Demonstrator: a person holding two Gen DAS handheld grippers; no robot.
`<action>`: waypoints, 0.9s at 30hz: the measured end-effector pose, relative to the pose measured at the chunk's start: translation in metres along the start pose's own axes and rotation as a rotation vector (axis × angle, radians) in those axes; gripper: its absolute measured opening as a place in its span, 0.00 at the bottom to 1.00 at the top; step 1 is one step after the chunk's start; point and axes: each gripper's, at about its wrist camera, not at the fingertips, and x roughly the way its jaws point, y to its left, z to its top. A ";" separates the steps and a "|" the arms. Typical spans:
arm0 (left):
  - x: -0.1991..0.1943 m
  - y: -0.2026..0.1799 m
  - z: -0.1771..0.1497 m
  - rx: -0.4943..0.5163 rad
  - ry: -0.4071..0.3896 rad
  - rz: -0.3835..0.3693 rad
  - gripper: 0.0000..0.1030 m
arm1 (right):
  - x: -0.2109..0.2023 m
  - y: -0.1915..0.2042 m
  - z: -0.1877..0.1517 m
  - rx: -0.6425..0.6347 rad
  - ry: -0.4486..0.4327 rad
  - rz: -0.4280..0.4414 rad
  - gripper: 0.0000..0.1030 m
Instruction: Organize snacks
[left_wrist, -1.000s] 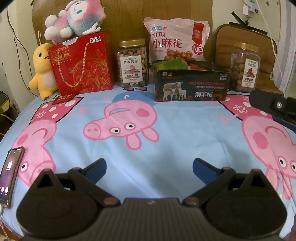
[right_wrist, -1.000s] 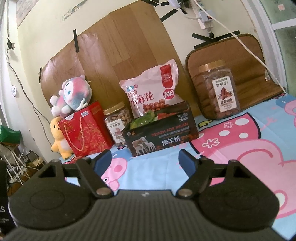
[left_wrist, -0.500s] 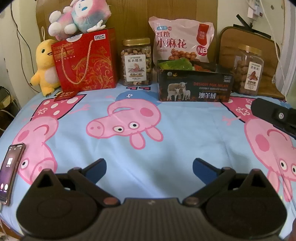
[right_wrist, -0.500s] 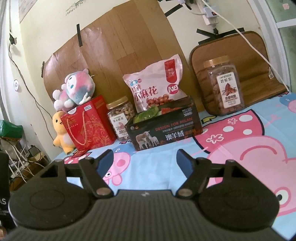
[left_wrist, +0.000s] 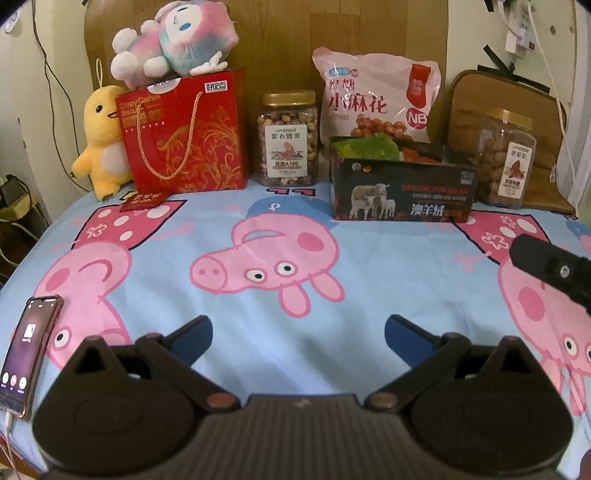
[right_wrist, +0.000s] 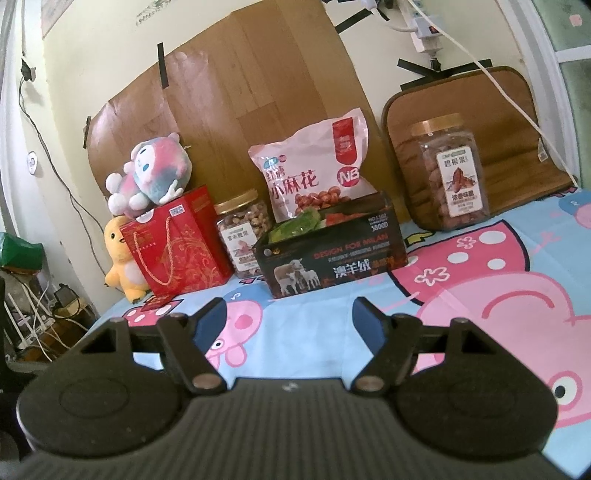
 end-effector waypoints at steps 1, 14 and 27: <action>0.001 0.000 -0.001 0.000 0.003 0.000 1.00 | 0.000 0.000 0.000 0.002 0.001 -0.002 0.75; -0.002 -0.005 0.002 0.016 -0.009 -0.001 1.00 | -0.003 0.003 0.003 -0.005 -0.010 0.023 0.75; -0.004 -0.016 0.004 0.049 -0.043 0.022 1.00 | -0.007 -0.001 0.002 0.006 -0.023 0.016 0.75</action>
